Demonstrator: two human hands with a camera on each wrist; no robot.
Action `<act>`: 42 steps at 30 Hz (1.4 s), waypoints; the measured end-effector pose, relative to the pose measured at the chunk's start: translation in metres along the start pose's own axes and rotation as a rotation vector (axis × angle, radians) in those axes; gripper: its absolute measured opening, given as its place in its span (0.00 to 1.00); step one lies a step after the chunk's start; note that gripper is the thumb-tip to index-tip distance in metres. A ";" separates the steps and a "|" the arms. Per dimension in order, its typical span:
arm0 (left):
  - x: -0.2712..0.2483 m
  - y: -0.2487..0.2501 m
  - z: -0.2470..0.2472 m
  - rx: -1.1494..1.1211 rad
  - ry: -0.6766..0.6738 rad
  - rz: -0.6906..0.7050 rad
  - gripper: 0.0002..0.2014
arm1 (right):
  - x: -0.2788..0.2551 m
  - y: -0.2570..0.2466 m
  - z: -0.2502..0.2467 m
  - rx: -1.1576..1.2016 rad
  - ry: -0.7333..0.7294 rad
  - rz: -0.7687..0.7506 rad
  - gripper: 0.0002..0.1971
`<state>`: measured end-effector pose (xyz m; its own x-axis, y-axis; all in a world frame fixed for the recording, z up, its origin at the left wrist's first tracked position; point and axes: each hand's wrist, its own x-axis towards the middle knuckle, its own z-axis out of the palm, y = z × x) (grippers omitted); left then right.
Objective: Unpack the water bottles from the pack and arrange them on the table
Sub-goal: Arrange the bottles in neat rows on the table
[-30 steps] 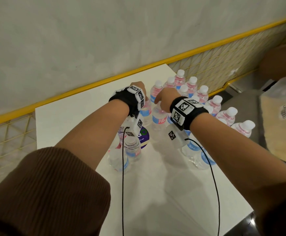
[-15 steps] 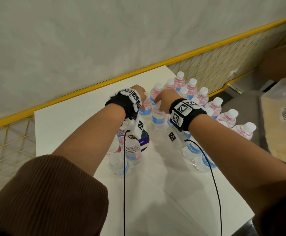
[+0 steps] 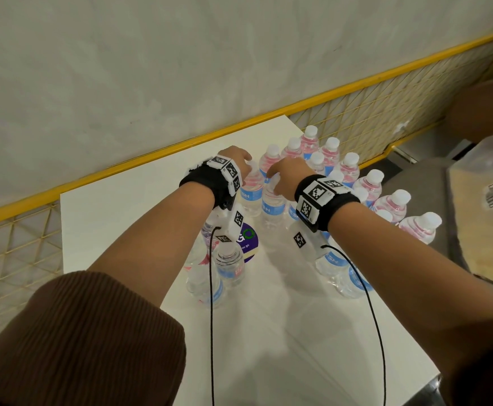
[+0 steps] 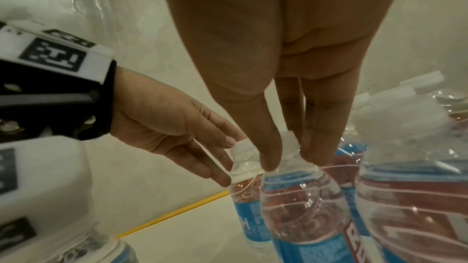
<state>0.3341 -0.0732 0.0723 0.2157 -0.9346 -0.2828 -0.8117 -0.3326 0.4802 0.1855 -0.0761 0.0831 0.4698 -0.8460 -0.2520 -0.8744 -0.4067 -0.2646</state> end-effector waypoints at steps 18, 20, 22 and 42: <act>-0.001 0.013 0.000 0.110 0.041 0.009 0.19 | 0.003 0.007 0.003 0.006 0.032 -0.005 0.20; -0.001 0.014 0.000 0.102 0.061 0.002 0.18 | 0.004 0.007 0.005 0.003 0.042 -0.007 0.20; -0.002 0.015 0.000 0.105 0.074 0.005 0.17 | 0.006 0.007 0.007 -0.006 0.058 -0.013 0.19; -0.003 0.012 -0.001 -0.028 0.120 -0.043 0.18 | 0.020 -0.003 0.008 0.012 0.086 -0.030 0.20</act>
<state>0.3247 -0.0743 0.0797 0.3150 -0.9271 -0.2032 -0.7849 -0.3748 0.4934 0.1985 -0.0895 0.0713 0.4829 -0.8603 -0.1636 -0.8586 -0.4283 -0.2818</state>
